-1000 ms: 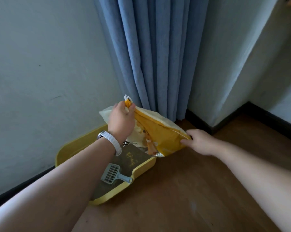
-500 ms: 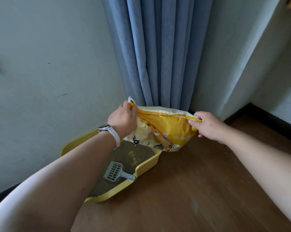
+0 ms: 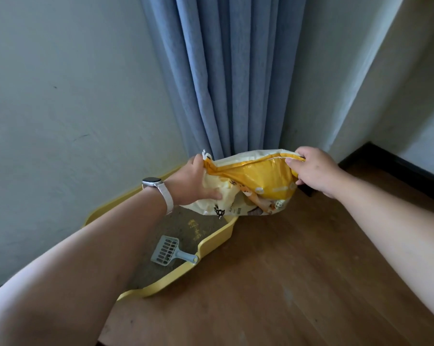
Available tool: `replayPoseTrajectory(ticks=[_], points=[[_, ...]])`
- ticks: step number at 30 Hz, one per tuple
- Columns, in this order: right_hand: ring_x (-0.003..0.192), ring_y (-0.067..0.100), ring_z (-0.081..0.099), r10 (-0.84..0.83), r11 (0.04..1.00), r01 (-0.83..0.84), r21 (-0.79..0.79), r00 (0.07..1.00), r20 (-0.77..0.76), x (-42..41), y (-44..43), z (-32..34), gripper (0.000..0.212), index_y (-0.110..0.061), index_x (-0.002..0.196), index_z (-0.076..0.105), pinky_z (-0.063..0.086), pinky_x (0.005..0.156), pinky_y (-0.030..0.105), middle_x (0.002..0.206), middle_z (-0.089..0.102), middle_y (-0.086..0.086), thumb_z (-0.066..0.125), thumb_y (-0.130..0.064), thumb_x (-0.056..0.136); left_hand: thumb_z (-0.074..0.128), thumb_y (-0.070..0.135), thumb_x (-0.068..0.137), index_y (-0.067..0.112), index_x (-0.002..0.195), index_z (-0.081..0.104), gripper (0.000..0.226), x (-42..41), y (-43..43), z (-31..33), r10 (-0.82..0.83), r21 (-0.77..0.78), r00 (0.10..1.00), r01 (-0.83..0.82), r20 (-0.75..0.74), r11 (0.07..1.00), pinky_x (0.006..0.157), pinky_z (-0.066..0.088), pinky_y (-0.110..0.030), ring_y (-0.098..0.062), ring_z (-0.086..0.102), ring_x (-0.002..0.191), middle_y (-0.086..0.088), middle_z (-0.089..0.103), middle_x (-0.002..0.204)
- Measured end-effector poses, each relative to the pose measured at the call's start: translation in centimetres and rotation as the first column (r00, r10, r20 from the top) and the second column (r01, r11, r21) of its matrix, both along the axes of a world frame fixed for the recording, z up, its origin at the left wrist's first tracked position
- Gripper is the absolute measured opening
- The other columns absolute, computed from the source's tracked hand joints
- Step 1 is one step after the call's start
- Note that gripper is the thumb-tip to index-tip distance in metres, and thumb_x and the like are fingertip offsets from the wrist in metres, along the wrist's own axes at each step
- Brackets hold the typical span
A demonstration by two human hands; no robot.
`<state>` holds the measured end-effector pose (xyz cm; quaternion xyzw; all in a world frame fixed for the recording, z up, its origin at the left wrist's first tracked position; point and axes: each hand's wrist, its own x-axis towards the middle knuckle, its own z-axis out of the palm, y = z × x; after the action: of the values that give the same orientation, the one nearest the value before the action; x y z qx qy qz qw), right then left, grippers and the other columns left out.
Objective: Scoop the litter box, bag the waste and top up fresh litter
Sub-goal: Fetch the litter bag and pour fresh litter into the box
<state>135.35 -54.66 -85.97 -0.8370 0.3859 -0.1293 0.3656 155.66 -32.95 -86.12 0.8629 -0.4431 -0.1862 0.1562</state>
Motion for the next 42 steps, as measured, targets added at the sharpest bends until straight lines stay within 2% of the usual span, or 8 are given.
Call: replayPoseTrajectory(ticks=[4, 9, 12, 15, 23, 28, 33, 42], points=[[0.053, 0.015, 0.065, -0.018, 1.0, 0.018, -0.005, 1.0, 0.02, 0.4, 0.1, 0.5, 0.026, -0.009, 0.083, 0.055, 0.041, 0.053, 0.026, 0.071, 0.06, 0.004, 0.054, -0.032, 0.096, 0.076, 0.049, 0.078, 0.023, 0.118, 0.042, 0.059, 0.3, -0.7, 0.0, 0.069, -0.047, 0.997, -0.068, 0.03, 0.997, 0.077, 0.055, -0.038, -0.016, 0.057, 0.089, 0.001, 0.055, 0.106], [0.053, 0.013, 0.063, 0.015, 0.999, -0.013, -0.03, 0.998, 0.059, 1.2, 0.8, 1.5, 0.025, -0.009, 0.085, 0.055, 0.041, 0.052, 0.025, 0.073, 0.058, 0.004, 0.054, -0.031, 0.097, 0.073, 0.042, 0.084, 0.023, 0.102, 0.054, 0.033, 0.9, -0.8, 0.3, 0.152, -0.091, 0.988, -0.15, 0.014, 0.984, 0.056, 0.044, -0.026, -0.01, 0.057, 0.072, 0.006, 0.058, 0.084], [0.053, 0.013, 0.064, 0.016, 0.998, -0.01, -0.068, 0.997, 0.081, 1.6, 1.2, 2.0, 0.026, -0.007, 0.088, 0.057, 0.042, 0.05, 0.024, 0.075, 0.06, 0.006, 0.054, -0.032, 0.097, 0.073, 0.041, 0.084, 0.023, 0.097, 0.063, 0.025, 1.3, -0.6, 0.4, 0.162, -0.104, 0.987, -0.163, -0.015, 0.981, 0.061, 0.05, -0.028, -0.012, 0.061, 0.076, 0.006, 0.063, 0.086], [0.054, 0.015, 0.065, 0.026, 0.994, -0.015, -0.106, 0.995, 0.101, 2.0, 1.4, 2.4, 0.027, -0.008, 0.086, 0.057, 0.043, 0.05, 0.025, 0.073, 0.06, 0.004, 0.054, -0.032, 0.097, 0.074, 0.038, 0.084, 0.034, 0.089, 0.062, 0.014, 1.3, -0.6, 0.3, 0.156, -0.109, 0.987, -0.159, -0.035, 0.981, 0.06, 0.049, -0.026, -0.01, 0.062, 0.077, 0.008, 0.065, 0.087], [0.055, 0.018, 0.066, 0.028, 0.993, -0.013, -0.118, 0.992, 0.126, 2.1, 1.2, 2.8, 0.028, -0.007, 0.085, 0.057, 0.051, 0.056, 0.033, 0.074, 0.062, 0.007, 0.056, -0.033, 0.095, 0.075, 0.038, 0.083, 0.036, 0.076, 0.058, 0.018, 1.0, -0.6, 0.0, 0.19, -0.158, 0.978, -0.202, -0.09, 0.966, 0.057, 0.045, -0.025, -0.01, 0.062, 0.074, 0.009, 0.064, 0.081], [0.056, 0.017, 0.065, 0.049, 0.992, -0.032, -0.121, 0.988, 0.143, 2.3, 1.5, 3.1, 0.024, -0.016, 0.077, 0.055, 0.042, 0.048, 0.025, 0.072, 0.06, 0.003, 0.057, -0.032, 0.095, 0.074, 0.037, 0.084, 0.034, 0.08, 0.061, 0.014, 1.1, -0.2, -0.1, 0.202, -0.169, 0.968, -0.226, -0.147, 0.959, 0.061, 0.051, -0.027, -0.011, 0.064, 0.074, 0.008, 0.066, 0.083], [0.06, 0.019, 0.064, 0.058, 0.99, -0.033, -0.14, 0.983, 0.173, 2.6, 1.7, 3.8, 0.022, -0.016, 0.08, 0.057, 0.039, 0.046, 0.022, 0.075, 0.06, 0.004, 0.059, -0.032, 0.094, 0.074, 0.034, 0.084, 0.035, 0.08, 0.062, 0.013, 1.0, 0.0, 0.0, 0.21, -0.214, 0.959, -0.249, -0.191, 0.945, 0.056, 0.046, -0.021, -0.006, 0.064, 0.073, 0.011, 0.067, 0.082], [0.073, 0.029, 0.063, 0.072, 0.974, -0.019, -0.226, 0.97, 0.231, 3.2, 1.6, 5.9, 0.021, -0.01, 0.082, 0.061, 0.051, 0.065, 0.036, 0.074, 0.061, 0.007, 0.063, -0.03, 0.09, 0.075, 0.034, 0.084, 0.027, 0.083, 0.062, 0.015, 1.1, -0.2, -0.2, 0.242, -0.272, 0.946, -0.296, -0.214, 0.916, 0.058, 0.048, -0.025, -0.011, 0.063, 0.072, 0.006, 0.066, 0.081]])
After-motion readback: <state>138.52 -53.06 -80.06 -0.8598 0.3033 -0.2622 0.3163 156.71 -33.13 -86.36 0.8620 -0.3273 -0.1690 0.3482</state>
